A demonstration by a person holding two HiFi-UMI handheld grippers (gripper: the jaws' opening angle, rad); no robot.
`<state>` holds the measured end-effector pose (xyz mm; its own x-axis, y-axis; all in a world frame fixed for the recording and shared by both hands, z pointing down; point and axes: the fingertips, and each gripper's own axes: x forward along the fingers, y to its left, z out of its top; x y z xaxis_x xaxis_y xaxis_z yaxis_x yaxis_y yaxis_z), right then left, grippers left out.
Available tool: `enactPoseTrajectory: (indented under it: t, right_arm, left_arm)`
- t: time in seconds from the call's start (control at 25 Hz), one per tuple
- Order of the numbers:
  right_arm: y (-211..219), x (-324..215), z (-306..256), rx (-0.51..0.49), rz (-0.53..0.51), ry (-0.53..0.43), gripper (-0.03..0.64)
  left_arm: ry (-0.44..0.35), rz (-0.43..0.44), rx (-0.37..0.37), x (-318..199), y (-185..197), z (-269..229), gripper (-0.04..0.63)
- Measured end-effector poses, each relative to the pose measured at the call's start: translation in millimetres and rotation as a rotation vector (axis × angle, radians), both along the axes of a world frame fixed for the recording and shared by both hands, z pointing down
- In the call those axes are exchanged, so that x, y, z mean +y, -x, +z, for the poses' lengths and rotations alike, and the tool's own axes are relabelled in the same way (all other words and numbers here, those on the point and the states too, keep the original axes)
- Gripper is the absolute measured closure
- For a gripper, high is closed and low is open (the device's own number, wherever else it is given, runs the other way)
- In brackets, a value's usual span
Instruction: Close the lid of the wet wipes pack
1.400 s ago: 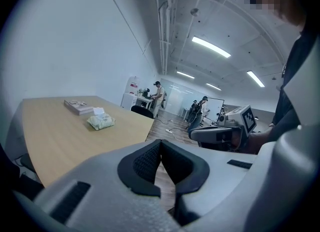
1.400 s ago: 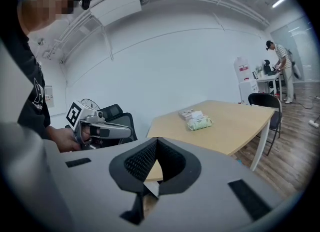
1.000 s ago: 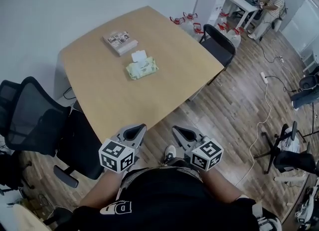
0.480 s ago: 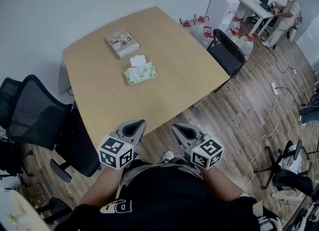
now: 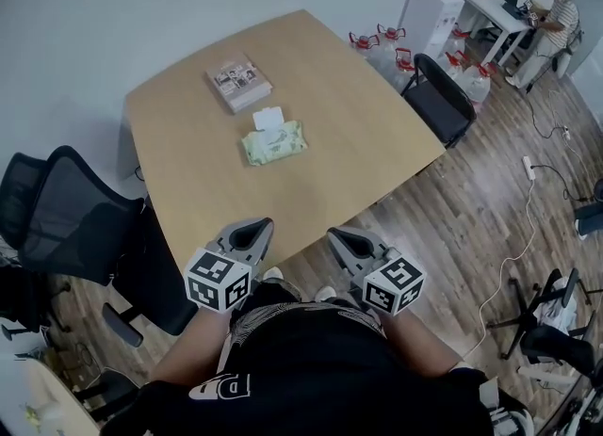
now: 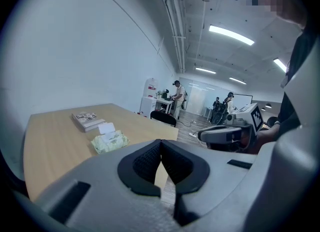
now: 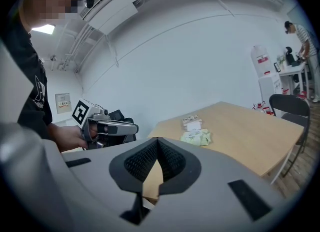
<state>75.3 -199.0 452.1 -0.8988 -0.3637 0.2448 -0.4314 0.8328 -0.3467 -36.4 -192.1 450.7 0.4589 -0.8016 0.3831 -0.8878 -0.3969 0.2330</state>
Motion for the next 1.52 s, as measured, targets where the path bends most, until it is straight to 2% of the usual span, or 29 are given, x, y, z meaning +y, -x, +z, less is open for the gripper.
enactPoseTrajectory:
  t: [0.4, 0.8, 1.08, 1.36, 1.52]
  right_arm:
    - [24.0, -31.4, 0.1, 0.029, 0.089, 0.021, 0.614]
    - [54.1, -46.1, 6.6, 0.095, 0.056, 0.022, 0.614]
    - [62.3, -56.9, 11.5, 0.102, 0.077, 0.049, 0.614]
    - [61.6, -52.4, 38.2, 0.128, 0.084, 0.12, 0.614]
    - [63.6, -56.1, 48.7, 0.136, 0.087, 0.137, 0.614]
  left_arm:
    - [-0.013, 0.053, -0.025, -62.1, 45.0, 1.4, 0.578]
    - [-0.005, 0.048, -0.053, -119.2, 91.2, 18.2, 0.578]
    - [-0.003, 0.028, -0.08, -170.0, 119.3, 27.8, 0.578]
    - [-0.028, 0.032, -0.17, -222.5, 139.6, 51.0, 0.577]
    - [0.0, 0.024, -0.203, -251.0, 150.8, 72.5, 0.577]
